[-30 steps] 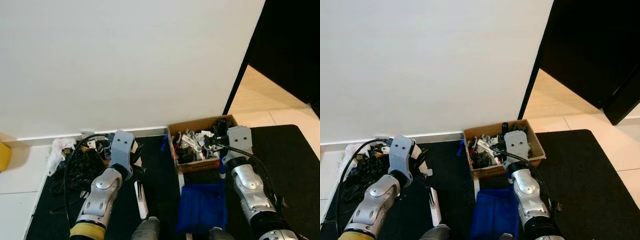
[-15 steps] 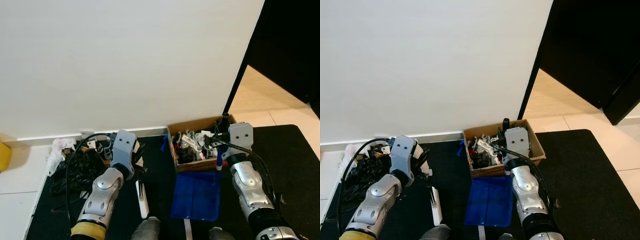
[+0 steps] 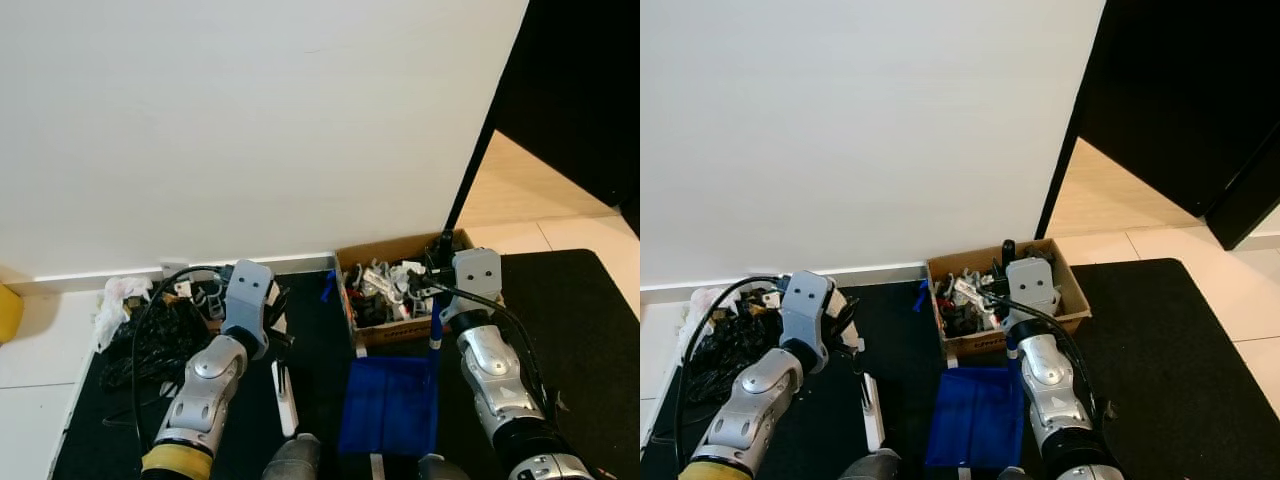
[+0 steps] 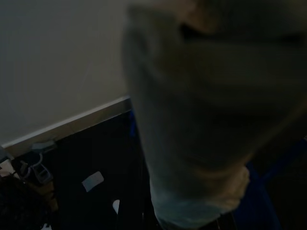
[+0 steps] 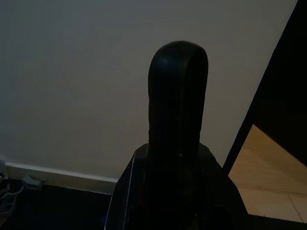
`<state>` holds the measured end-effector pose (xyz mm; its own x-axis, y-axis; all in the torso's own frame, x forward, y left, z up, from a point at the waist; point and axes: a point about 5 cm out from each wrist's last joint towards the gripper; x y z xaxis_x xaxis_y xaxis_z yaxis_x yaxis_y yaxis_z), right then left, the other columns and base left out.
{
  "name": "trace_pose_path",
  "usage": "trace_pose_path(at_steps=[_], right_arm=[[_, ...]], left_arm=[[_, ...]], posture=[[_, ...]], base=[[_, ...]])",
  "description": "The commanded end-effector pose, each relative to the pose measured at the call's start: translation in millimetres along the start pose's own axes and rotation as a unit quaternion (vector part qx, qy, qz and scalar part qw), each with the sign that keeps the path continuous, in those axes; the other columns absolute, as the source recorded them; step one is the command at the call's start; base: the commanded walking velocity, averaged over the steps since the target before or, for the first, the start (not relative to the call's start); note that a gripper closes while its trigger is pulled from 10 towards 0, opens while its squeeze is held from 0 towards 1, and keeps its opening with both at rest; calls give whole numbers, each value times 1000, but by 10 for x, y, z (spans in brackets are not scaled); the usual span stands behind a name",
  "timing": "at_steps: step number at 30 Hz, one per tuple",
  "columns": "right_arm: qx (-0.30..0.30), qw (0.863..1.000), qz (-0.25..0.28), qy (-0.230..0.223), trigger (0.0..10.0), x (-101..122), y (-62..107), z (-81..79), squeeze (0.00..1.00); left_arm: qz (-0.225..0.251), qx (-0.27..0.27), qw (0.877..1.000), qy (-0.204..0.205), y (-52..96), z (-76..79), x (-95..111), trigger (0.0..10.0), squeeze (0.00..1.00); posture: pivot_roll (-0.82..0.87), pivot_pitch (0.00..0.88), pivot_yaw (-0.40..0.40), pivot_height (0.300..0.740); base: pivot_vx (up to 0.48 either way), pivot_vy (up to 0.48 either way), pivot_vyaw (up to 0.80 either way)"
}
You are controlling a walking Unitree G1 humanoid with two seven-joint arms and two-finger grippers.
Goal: Sweep floor
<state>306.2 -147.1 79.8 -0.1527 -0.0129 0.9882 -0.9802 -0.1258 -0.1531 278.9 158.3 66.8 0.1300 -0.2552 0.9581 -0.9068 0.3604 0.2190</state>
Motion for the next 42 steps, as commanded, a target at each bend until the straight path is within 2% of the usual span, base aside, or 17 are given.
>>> trace_pose_path(at_steps=[1,13,20,24,42], right_arm=[[7,1000,15,-2,10000,40,-25,-38,0],[9,1000,14,-4,10000,32,-30,-62,0],[13,1000,13,-5,10000,26,-27,-86,0],[13,1000,14,-5,10000,28,-37,-88,0],[11,1000,14,-6,10000,24,-36,-87,0]], left_arm=[[4,5,1000,-17,14,-40,15,10000,0],[5,10,1000,-11,-3,-62,12,10000,0],[6,-4,1000,-5,-2,8,31,10000,0],[3,11,1000,9,-2,-6,15,10000,0],[8,8,1000,-4,-23,-23,47,10000,0]], posture=[[177,73,42,740],[176,70,43,740],[178,68,42,740],[179,67,42,740],[179,70,46,740]], base=[[0,0,0],[0,0,0],[0,0,0],[0,0,0],[0,0,0]])
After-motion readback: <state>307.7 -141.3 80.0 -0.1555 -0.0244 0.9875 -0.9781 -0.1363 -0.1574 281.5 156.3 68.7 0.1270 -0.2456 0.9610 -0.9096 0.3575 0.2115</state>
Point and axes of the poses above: a point about 5 cm out from each wrist's last joint towards the gripper, its own y axis pointing back from the gripper into the wrist, its own x axis along the axis of the wrist's last joint, z = x × y, and after that the axes turned 8 degrees about -y, right-handed
